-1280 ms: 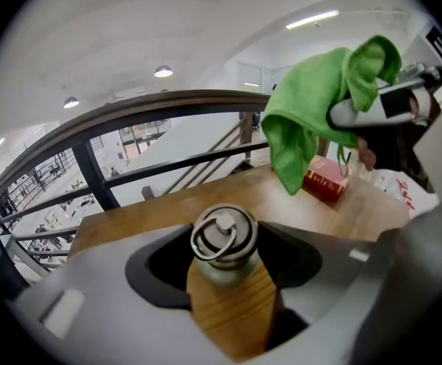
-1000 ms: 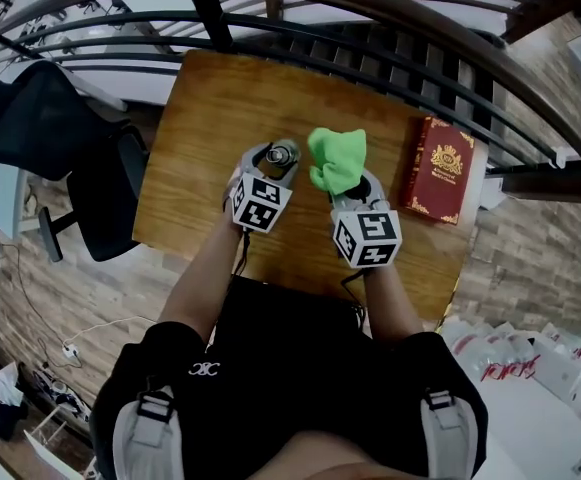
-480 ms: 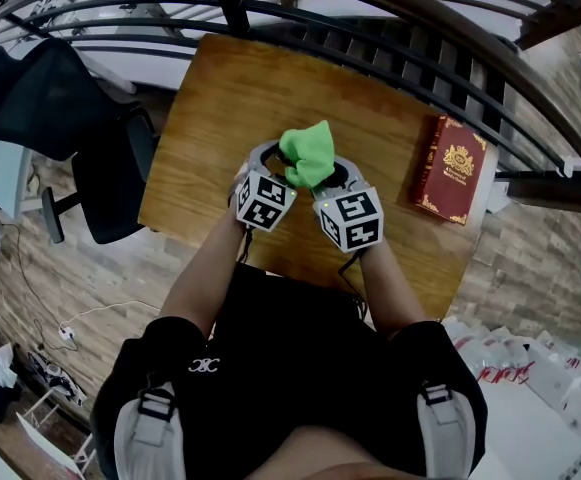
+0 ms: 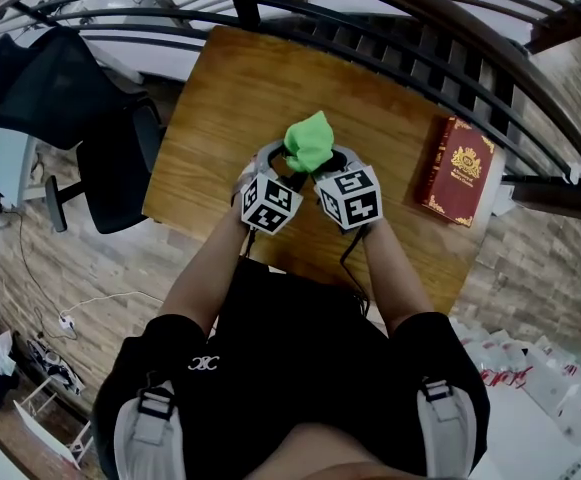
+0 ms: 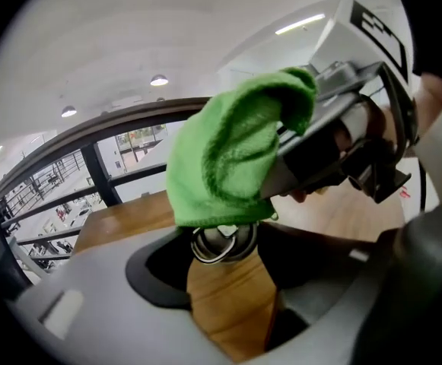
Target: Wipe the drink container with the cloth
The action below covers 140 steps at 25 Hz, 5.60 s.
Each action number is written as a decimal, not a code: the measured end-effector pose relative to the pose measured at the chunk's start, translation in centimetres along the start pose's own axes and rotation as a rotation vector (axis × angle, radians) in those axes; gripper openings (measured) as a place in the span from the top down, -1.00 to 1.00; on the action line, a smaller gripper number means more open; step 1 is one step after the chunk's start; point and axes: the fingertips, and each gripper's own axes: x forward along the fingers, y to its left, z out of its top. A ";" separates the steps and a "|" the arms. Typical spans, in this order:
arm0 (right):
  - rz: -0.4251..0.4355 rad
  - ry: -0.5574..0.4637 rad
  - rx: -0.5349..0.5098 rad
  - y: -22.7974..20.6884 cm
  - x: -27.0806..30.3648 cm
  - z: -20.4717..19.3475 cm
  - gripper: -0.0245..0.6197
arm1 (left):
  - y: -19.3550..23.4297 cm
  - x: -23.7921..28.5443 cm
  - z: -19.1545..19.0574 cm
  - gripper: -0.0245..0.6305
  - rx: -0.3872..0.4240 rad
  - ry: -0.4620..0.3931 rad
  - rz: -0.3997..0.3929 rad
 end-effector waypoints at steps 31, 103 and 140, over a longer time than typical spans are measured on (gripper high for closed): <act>-0.120 0.212 0.069 -7.0 4.3 -5.0 0.74 | -0.6 -1.2 -3.5 -0.03 -0.090 0.023 0.007; 0.028 0.123 0.385 -3.3 3.3 -7.8 0.74 | 0.9 -1.8 -5.2 -0.03 -0.548 0.151 -0.097; 0.313 0.399 -0.003 0.5 2.5 -2.9 0.74 | -1.2 -1.1 -4.4 -0.03 1.008 0.233 0.042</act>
